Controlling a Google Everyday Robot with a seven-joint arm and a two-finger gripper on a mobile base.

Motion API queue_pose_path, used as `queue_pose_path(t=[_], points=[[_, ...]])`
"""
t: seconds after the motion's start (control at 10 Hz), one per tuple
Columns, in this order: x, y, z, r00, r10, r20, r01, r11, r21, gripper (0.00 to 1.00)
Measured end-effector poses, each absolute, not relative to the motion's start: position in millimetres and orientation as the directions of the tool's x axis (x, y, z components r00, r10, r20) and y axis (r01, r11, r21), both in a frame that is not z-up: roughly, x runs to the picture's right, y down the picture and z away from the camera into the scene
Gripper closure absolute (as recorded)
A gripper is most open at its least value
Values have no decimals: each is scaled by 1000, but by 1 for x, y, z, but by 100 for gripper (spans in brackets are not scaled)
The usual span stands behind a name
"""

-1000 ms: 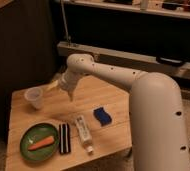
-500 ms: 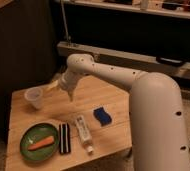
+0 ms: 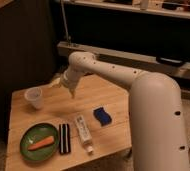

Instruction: Move the arm in a circular motion

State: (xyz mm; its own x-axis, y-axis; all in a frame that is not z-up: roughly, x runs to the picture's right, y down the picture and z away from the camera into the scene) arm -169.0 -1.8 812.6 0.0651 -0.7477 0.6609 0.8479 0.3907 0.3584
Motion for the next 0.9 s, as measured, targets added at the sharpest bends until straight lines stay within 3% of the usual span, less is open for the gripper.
queue_pose_path(t=[0.4, 0.9], points=[[-81, -59, 836, 231, -768, 598, 867, 441, 232, 20], [43, -46, 803, 446, -727, 522, 830, 555, 63, 20]])
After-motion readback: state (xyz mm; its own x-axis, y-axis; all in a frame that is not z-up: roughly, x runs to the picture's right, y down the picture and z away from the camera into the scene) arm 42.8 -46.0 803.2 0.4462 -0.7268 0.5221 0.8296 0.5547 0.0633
